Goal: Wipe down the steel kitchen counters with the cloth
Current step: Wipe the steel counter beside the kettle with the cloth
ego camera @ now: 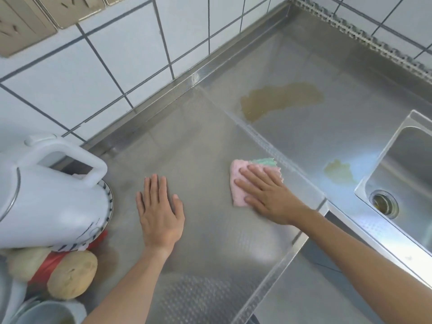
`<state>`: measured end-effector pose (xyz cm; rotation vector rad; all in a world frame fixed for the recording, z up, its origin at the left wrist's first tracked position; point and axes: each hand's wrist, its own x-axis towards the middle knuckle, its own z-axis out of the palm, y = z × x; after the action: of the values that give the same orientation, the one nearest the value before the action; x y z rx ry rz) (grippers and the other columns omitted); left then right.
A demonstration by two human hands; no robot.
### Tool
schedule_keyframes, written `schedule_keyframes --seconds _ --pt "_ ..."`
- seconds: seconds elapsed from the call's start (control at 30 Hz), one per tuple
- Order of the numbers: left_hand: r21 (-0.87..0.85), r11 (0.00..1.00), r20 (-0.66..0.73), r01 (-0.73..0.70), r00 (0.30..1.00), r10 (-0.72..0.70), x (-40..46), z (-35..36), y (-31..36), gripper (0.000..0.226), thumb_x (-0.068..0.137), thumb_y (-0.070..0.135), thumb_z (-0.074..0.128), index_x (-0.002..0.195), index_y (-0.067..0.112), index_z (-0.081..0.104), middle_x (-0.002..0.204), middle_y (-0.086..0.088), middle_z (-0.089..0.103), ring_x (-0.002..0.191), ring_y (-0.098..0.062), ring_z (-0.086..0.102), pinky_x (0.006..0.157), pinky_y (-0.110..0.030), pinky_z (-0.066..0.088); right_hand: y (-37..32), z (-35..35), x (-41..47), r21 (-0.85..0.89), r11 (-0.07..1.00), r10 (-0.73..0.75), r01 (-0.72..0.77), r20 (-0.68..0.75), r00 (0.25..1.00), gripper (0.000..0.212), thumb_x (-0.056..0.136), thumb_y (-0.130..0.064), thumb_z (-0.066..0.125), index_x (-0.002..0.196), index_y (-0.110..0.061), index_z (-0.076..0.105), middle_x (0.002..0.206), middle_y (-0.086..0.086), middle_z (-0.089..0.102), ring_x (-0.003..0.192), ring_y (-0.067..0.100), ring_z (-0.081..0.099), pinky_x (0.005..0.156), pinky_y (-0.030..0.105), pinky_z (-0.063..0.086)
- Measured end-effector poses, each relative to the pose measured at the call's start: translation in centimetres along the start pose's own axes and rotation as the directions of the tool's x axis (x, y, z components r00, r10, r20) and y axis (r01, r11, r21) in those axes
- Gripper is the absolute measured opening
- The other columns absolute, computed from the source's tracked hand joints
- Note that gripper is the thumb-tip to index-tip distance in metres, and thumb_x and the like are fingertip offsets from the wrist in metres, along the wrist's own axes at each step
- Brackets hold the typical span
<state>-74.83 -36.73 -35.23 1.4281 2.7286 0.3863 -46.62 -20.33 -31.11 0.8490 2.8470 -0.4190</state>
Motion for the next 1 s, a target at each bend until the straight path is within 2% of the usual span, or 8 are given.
schedule_keyframes --seconds 0.13,0.23,0.43,0.6,0.73,0.87,0.93,1.0 --pt "-0.008 1.000 -0.010 -0.010 1.000 0.010 0.0 -0.3 0.2 0.060 0.103 0.037 0.034 0.157 0.010 0.039 0.167 -0.011 0.035 0.160 -0.026 0.022 0.128 -0.054 0.020 -4.4 -0.1 8.8 0.151 0.918 0.382 -0.366 -0.091 0.920 0.053 0.111 -0.039 0.030 0.163 -0.031 0.020 0.173 -0.001 0.005 0.160 0.025 -0.003 0.127 0.050 -0.006" --pt "-0.021 1.000 -0.013 -0.021 1.000 0.021 -0.1 -0.6 0.2 0.060 0.102 0.036 0.035 0.155 0.009 0.040 0.167 -0.012 0.036 0.159 -0.028 0.023 0.128 -0.053 0.019 -8.6 0.8 11.6 0.252 0.832 0.534 -0.494 -0.122 0.837 0.052 0.111 -0.037 0.024 0.163 -0.031 0.019 0.173 -0.003 0.001 0.159 0.023 -0.007 0.127 0.049 -0.009" --pt "-0.061 0.998 -0.001 -0.035 0.999 0.035 0.0 -0.6 -0.1 0.062 0.101 0.037 0.034 0.154 0.007 0.042 0.166 -0.015 0.037 0.159 -0.031 0.023 0.128 -0.055 0.018 -14.1 4.3 0.6 0.227 0.953 0.240 -0.201 -0.160 0.957 0.051 0.110 -0.034 0.034 0.160 -0.029 0.031 0.172 0.000 0.015 0.160 0.025 0.002 0.128 0.051 -0.002" --pt "-0.092 0.995 0.057 -0.036 0.998 0.042 -0.4 -1.2 0.3 0.059 0.103 0.033 0.035 0.154 0.004 0.042 0.166 -0.018 0.035 0.159 -0.036 0.022 0.126 -0.061 0.017 -10.3 4.6 -11.1 0.138 0.986 0.086 -0.089 0.029 0.996 0.054 0.111 -0.049 0.025 0.163 -0.040 0.011 0.172 -0.012 -0.002 0.159 0.012 -0.011 0.128 0.042 -0.010" --pt "-0.085 0.929 0.116 -0.359 0.923 0.367 -1.0 -1.6 1.9 0.057 0.103 0.035 0.034 0.148 0.005 0.052 0.161 -0.014 0.046 0.156 -0.037 0.030 0.123 -0.062 0.022 -3.9 2.2 -11.2 0.130 0.918 0.375 -0.374 0.018 0.927 0.058 0.111 -0.046 0.028 0.164 -0.034 0.007 0.172 -0.009 -0.005 0.158 0.015 -0.013 0.129 0.047 -0.004" --pt "-0.200 0.877 0.131 -0.436 0.875 0.465 -3.2 -1.2 6.5 0.056 0.102 0.033 0.036 0.147 0.005 0.054 0.160 -0.013 0.046 0.156 -0.036 0.032 0.124 -0.059 0.026 -5.3 1.4 -4.0 0.357 0.604 0.763 -0.712 -0.001 0.647 0.056 0.111 -0.039 0.025 0.164 -0.031 0.010 0.173 -0.002 -0.006 0.159 0.022 -0.014 0.127 0.049 -0.010" --pt "-0.238 0.870 0.129 -0.433 0.873 0.470 -3.9 -0.6 8.5 0.053 0.102 0.026 0.037 0.147 0.003 0.053 0.160 -0.015 0.045 0.155 -0.036 0.032 0.124 -0.061 0.026 -7.5 2.1 -2.1 0.388 0.627 0.740 -0.676 -0.026 0.672 0.055 0.111 -0.039 0.025 0.164 -0.031 0.011 0.173 -0.002 -0.006 0.158 0.022 -0.016 0.127 0.051 -0.009" --pt "-0.231 0.857 0.114 -0.460 0.862 0.493 -4.0 0.1 9.7 0.051 0.100 0.020 0.040 0.147 0.004 0.054 0.160 -0.016 0.045 0.154 -0.037 0.034 0.122 -0.063 0.028 -9.2 3.1 -3.5 0.344 0.753 0.614 -0.560 -0.065 0.786 0.054 0.111 -0.039 0.028 0.164 -0.032 0.016 0.173 -0.004 -0.002 0.158 0.020 -0.015 0.127 0.051 -0.006"
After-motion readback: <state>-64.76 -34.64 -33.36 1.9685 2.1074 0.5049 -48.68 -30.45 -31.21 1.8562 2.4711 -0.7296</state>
